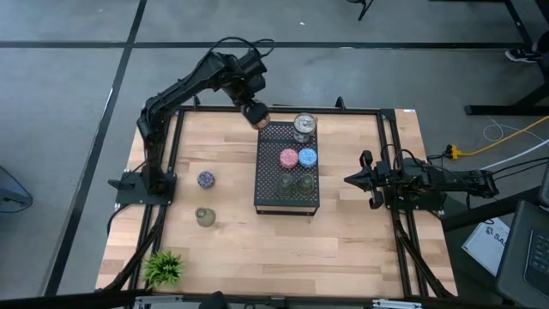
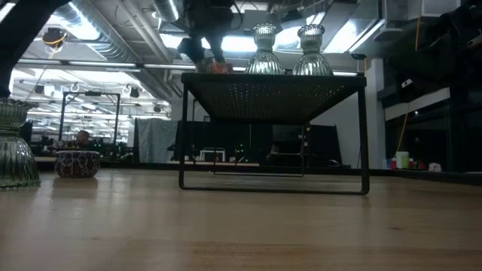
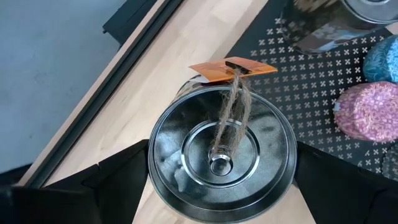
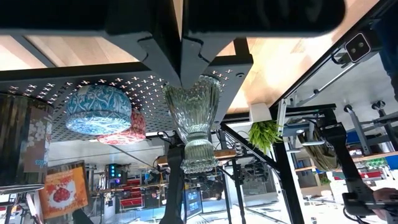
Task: Pick & Place candle stick holders
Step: Put the orange scented candle on the shelf aligned with the other brown scented candle, then put the patterned black scented candle on the shelf aligned with the other patterned pink scented candle
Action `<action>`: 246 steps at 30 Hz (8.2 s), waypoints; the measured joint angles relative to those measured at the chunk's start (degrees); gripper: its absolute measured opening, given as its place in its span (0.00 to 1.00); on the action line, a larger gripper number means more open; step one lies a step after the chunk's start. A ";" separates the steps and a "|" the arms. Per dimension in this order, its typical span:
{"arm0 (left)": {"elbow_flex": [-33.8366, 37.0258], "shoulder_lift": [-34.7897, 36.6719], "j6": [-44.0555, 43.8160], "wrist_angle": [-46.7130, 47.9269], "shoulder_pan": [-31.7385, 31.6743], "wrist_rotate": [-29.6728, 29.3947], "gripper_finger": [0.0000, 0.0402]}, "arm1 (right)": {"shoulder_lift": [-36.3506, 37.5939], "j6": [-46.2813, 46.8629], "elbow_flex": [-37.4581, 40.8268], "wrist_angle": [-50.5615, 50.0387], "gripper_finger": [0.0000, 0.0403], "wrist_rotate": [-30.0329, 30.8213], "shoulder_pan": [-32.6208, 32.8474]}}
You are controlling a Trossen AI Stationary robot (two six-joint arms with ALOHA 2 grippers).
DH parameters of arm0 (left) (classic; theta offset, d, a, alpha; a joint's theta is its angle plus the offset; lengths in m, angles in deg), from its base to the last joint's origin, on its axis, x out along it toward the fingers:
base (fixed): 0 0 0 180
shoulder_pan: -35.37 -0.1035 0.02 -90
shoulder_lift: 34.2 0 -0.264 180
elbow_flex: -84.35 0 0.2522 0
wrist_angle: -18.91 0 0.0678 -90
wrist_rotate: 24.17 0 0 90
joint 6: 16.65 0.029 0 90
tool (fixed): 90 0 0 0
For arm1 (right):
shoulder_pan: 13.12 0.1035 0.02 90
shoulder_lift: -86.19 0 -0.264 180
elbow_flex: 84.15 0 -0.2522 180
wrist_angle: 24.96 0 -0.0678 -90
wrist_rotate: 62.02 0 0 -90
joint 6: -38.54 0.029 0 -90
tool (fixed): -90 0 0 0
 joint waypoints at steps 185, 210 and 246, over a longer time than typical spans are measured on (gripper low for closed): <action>16.11 1.12 14.57 -13.50 3.51 3.96 0.00 | 0.02 0.00 0.00 -0.01 0.01 0.01 0.00; 16.11 1.22 14.92 -7.68 3.41 6.80 0.00 | 0.02 -0.01 0.00 0.01 0.01 0.01 0.01; 60.46 27.58 6.90 -27.38 12.33 6.75 0.00 | 0.02 0.00 0.00 0.00 0.01 0.01 -0.01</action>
